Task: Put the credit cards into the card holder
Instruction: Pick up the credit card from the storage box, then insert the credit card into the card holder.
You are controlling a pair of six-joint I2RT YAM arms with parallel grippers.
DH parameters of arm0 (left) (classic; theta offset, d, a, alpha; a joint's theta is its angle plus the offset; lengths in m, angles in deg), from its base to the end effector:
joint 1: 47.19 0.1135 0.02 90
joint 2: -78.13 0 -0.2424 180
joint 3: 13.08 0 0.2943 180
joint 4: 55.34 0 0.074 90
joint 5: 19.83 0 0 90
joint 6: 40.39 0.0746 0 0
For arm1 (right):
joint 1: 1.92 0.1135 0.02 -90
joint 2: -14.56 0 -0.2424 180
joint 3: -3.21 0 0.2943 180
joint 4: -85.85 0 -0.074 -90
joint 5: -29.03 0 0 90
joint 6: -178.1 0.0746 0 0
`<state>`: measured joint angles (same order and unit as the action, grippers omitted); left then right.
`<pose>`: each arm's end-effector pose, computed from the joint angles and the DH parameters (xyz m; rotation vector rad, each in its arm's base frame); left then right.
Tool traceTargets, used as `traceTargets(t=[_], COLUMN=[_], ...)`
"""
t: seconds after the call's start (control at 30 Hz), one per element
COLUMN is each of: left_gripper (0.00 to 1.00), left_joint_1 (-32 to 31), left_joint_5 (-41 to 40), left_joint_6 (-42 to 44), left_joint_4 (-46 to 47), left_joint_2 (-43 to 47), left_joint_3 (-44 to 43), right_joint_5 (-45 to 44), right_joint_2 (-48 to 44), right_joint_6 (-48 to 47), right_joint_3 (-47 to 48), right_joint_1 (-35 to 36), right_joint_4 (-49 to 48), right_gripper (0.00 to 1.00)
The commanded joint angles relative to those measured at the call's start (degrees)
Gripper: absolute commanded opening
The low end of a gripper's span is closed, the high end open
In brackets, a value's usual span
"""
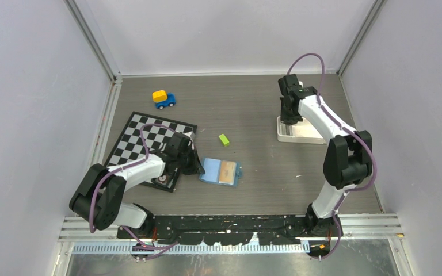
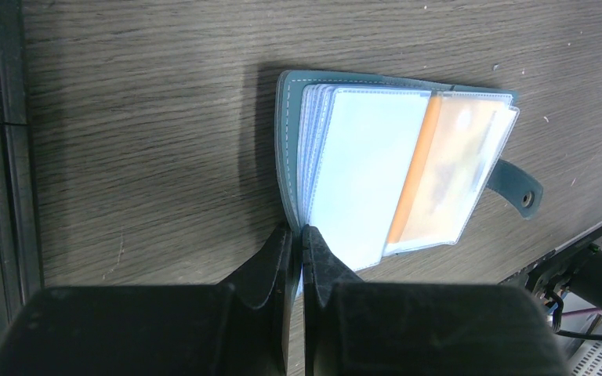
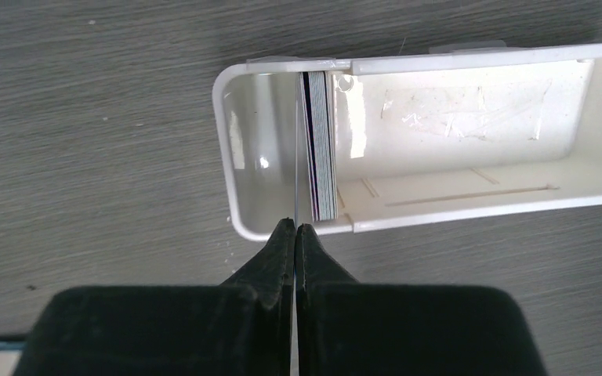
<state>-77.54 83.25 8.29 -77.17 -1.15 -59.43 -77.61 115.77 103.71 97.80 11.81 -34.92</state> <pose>0.2560 -0.1695 0.0719 -0.1588 2.6724 -0.7461 0.4121 0.0787 0.1846 0.1265 2.6518 -0.2316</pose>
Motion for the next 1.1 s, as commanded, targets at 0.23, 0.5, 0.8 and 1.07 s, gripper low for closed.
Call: traceTargets(t=[0.23, 0.5, 0.8, 1.07], left_gripper=[0.04, 0.04, 0.04, 0.04], left_joint_1=[0.29, 0.31, 0.29, 0.33], left_joint_5=[0.51, 1.19, 1.15, 0.89], left_joint_6=[-0.06, -0.73, -0.83, -0.78], left_joint_4=[2.58, 4.17, 4.35, 4.18], left_joint_2=[0.97, 0.46, 0.05, 0.16], left_joint_3=[1.26, 2.18, 2.52, 2.53], right_joint_5=[18.35, 31.86, 35.54, 35.90], right_joint_2=[-20.15, -27.84, -19.46, -17.68], right_joint_6=[10.21, 27.17, 38.72, 40.60], right_joint_3=[-6.02, -27.36, -40.17, -44.95], right_joint_1=[2.73, 16.30, 25.27, 26.59], right_joint_4=[-2.17, -27.78, -51.19, -55.87], right_gripper=[0.00, 0.01, 0.01, 0.00])
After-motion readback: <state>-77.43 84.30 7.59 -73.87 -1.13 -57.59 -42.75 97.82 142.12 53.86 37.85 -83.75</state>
